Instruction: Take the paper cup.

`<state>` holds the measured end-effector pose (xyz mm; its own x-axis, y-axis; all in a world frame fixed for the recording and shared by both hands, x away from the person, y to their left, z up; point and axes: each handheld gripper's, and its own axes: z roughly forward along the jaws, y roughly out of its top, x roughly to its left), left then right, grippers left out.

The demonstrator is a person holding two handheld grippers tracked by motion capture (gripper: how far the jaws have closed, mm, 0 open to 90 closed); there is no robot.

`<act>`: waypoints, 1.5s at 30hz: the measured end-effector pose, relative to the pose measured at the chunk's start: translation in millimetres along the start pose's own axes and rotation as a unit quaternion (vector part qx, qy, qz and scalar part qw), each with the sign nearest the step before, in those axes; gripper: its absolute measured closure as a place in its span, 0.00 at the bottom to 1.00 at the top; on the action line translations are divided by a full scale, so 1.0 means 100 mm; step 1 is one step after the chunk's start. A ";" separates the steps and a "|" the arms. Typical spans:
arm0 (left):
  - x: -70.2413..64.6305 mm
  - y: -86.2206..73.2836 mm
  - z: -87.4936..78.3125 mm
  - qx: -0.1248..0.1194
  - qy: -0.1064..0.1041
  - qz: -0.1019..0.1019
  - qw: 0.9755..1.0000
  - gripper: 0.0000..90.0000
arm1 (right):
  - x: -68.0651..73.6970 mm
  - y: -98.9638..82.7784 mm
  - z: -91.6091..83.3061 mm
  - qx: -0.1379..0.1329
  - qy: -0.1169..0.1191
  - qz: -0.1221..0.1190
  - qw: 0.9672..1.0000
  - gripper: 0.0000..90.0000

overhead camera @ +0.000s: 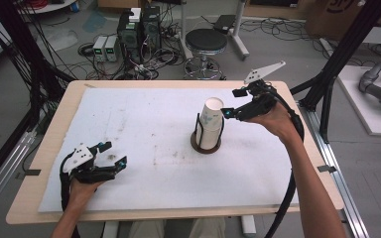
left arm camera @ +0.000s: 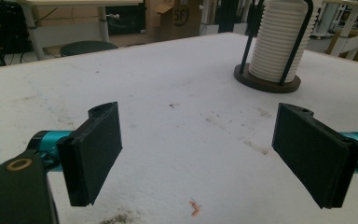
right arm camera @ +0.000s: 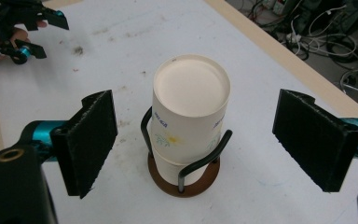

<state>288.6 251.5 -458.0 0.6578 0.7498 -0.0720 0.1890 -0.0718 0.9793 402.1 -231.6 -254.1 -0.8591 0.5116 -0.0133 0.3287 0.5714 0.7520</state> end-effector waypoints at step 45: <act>0.00 0.00 0.00 -0.001 -0.001 -0.001 1.000 0.18 | -0.07 0.43 0.53 0.178 0.026 -0.054 0.982 0.16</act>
<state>288.7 251.6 -458.1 0.6588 0.7487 -0.0742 0.1890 -0.0693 0.9795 443.5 -176.7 -257.2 -0.9123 0.4077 -0.0400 0.3430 0.8137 0.4693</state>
